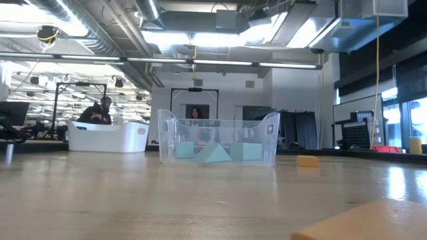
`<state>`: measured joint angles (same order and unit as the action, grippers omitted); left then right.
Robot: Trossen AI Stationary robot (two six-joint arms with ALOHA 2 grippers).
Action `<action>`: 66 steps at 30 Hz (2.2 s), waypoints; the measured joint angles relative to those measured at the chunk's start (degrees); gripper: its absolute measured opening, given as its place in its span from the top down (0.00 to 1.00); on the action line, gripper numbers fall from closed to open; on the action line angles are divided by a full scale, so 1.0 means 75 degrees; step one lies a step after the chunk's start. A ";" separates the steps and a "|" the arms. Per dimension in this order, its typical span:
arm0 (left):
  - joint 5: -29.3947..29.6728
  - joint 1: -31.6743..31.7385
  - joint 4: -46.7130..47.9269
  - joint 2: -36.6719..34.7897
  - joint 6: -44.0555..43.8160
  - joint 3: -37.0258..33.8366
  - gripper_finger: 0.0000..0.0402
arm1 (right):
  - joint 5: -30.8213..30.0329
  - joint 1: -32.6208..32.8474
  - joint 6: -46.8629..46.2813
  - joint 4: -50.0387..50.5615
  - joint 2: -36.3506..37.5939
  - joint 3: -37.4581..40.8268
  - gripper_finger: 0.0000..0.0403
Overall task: Sort & place blocks by color
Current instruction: Put the brown block into the black bin
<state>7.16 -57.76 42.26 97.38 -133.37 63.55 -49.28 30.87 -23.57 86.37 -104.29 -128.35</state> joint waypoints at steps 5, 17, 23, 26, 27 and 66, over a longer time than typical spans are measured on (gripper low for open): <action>-0.0280 0.0000 0.0395 0.0000 -0.0060 0.0000 0.70 | 0.0000 0.0000 0.0002 0.0000 0.0000 0.0000 0.70; -0.0026 0.0006 0.0443 0.0000 -0.0355 0.0000 0.68 | 0.0000 0.0000 0.0003 0.0000 0.0000 0.0000 0.70; 0.0148 0.0006 0.0449 0.0000 -0.0504 0.0000 0.55 | 0.0000 0.0000 0.0005 0.0000 0.0000 0.0000 0.70; 0.0198 0.0060 0.0484 0.0000 -0.0562 0.0000 0.45 | 0.0000 0.0000 0.0005 0.0000 0.0000 0.0000 0.70; 0.0241 0.0081 0.0480 0.0000 -0.0538 0.0000 0.43 | 0.0000 0.0000 0.0005 0.0000 0.0000 0.0000 0.70; 0.0039 0.0254 0.0898 0.0276 0.0028 -0.0003 0.36 | 0.2342 -0.0067 0.0694 -0.0896 0.0000 0.0000 0.70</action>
<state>7.46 -55.86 49.00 99.45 -133.15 63.53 -31.71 30.37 -18.36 79.65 -104.29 -128.35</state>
